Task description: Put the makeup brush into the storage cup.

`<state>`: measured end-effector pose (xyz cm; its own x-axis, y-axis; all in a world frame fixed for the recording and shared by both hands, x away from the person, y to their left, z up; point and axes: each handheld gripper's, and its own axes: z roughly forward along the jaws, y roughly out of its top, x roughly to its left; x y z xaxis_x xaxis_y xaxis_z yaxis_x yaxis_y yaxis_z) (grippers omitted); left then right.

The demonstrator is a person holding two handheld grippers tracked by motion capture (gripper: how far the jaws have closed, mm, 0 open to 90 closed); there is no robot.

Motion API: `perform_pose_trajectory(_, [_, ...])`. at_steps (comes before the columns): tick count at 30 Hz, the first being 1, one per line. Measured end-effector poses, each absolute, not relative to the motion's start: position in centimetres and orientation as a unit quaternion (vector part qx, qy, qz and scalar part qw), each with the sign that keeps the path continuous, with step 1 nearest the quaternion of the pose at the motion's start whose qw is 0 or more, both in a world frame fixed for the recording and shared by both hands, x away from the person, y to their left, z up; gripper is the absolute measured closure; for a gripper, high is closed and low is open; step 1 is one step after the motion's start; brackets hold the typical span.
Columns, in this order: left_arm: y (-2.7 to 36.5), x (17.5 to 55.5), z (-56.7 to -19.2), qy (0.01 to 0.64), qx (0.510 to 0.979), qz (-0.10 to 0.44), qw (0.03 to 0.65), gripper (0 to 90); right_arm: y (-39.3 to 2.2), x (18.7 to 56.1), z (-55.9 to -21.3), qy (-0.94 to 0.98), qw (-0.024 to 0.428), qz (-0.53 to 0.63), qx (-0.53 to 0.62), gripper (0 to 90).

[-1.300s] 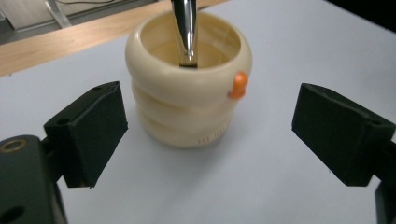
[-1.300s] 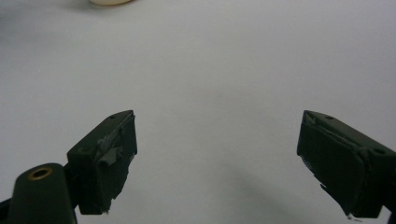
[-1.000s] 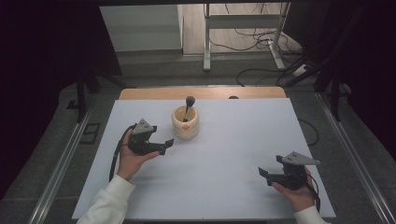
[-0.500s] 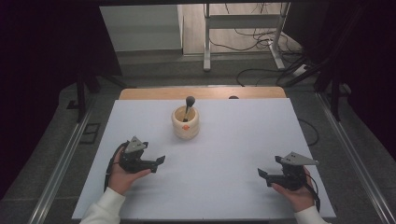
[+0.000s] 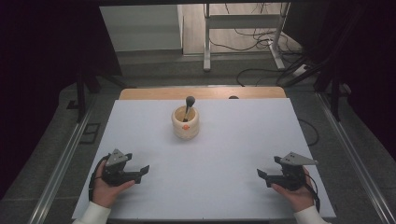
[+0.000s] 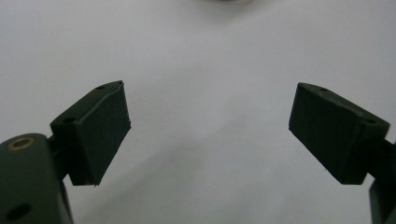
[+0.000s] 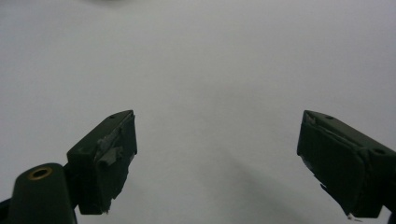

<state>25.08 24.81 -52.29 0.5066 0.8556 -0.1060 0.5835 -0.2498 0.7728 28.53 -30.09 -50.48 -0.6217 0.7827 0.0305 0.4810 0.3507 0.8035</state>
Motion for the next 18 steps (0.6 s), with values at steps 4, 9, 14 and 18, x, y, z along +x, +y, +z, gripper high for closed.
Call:
perform_pose_trajectory(4, [24.76,25.45,-52.32,0.469,0.770,0.174,0.397,13.7,-30.01,28.54,-50.56,0.804,0.180,0.412,0.390,13.0])
perform_pose_trajectory(9, [24.61,25.62,-52.34,0.468,0.772,0.176,0.392,13.7,-29.95,28.56,-50.60,0.806,0.178,0.411,0.386,13.2])
perform_pose_trajectory(14, [24.58,25.52,-52.20,0.472,0.767,0.171,0.401,13.4,-29.98,28.56,-50.57,0.806,0.177,0.413,0.385,13.1])
perform_pose_trajectory(18, [24.54,25.57,-52.16,0.472,0.766,0.165,0.404,13.4,-30.07,28.62,-50.54,0.804,0.178,0.414,0.388,12.8])
